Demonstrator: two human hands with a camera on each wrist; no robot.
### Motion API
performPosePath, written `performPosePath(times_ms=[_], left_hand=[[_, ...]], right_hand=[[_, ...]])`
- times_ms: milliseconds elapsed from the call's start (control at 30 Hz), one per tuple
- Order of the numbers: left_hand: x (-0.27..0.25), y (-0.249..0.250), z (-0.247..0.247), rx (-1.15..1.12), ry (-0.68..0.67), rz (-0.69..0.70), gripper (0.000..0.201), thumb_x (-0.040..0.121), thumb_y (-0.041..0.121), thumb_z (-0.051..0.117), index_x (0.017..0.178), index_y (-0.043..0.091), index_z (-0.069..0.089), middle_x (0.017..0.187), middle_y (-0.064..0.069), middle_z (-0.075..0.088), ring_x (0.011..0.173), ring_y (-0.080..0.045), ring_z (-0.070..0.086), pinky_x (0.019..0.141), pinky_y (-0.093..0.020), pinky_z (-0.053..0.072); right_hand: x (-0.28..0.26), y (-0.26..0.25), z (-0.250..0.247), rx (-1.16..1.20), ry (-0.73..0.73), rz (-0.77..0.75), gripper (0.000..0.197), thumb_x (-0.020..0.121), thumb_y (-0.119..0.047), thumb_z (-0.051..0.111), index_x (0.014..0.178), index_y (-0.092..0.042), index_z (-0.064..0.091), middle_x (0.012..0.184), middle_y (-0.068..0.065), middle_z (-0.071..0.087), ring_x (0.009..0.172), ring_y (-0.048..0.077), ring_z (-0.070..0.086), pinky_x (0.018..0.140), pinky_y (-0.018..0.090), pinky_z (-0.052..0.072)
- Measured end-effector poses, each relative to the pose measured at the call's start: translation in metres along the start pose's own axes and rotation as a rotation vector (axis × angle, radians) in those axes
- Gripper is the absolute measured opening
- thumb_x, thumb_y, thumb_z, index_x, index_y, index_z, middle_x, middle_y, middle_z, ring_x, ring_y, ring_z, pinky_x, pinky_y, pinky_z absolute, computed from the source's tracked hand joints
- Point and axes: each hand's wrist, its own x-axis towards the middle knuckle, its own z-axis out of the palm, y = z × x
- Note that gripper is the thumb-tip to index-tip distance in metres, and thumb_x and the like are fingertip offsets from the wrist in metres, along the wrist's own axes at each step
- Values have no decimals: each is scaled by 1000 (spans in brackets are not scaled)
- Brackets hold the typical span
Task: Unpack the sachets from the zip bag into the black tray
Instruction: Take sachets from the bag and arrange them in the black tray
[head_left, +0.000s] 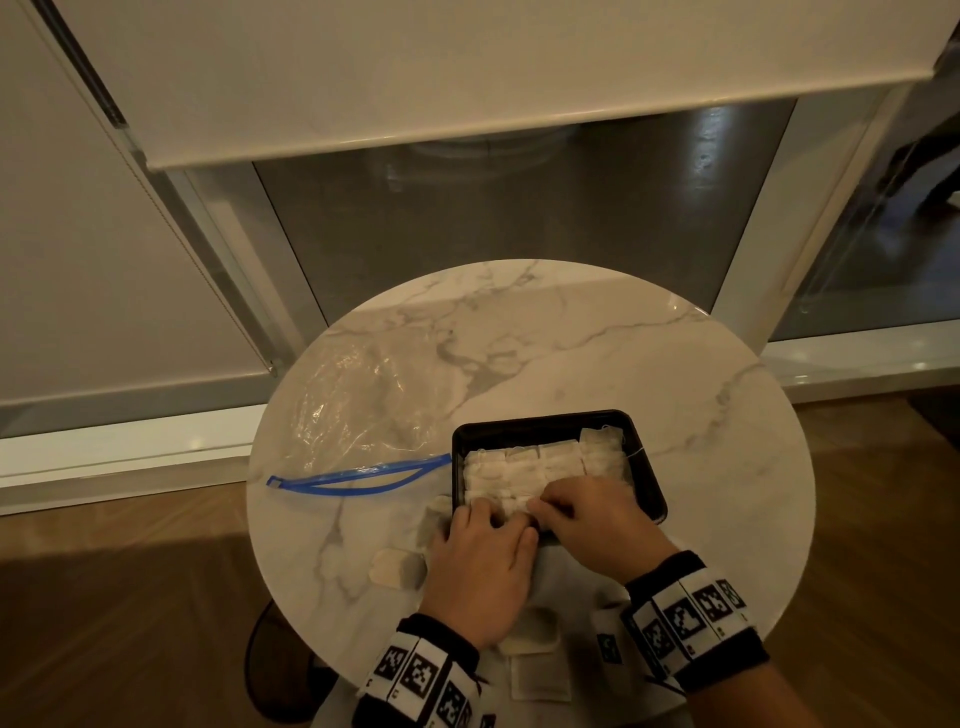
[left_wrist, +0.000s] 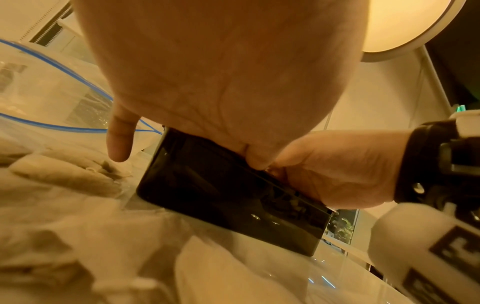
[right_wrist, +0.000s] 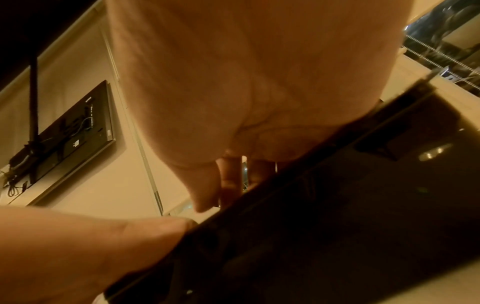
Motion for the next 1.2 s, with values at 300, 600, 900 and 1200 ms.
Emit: performPosePath(times_ms=[300,600,900,1200], left_hand=[[0,1,-4,8,-31,-5,38,104,50,20,117,39,53,117,9,52,112,-14,42,96,-41,40],[2,1,-5,-17,-62,-16,40,104,50,20,122,37,54,119,6,53,116,-16,42,101,-44,39],[5,2,-6,-56,-65,-21,39,104,49,23,120,36,57,122,5,53,118,-16,41,102,-43,34],[-9,-15,-36,-229,180,-20,18,97,48,45,105,40,59,106,20,58,106,-3,51,101,-43,31]], right_hand=[[-3,-7,8,-152,-43,41,62,101,-60,24,57,-24,49,65,-2,59,67,17,58,62,31,39],[-3,-5,9,-133,-20,26,57,101,-53,35,54,-23,48,58,-3,54,56,11,51,52,27,32],[-3,-8,9,-147,-24,53,59,102,-56,28,54,-27,45,57,-5,51,57,10,49,54,28,31],[-10,-4,-1,-27,198,-126,35,95,-46,45,65,-29,55,68,-9,57,72,12,52,68,32,42]])
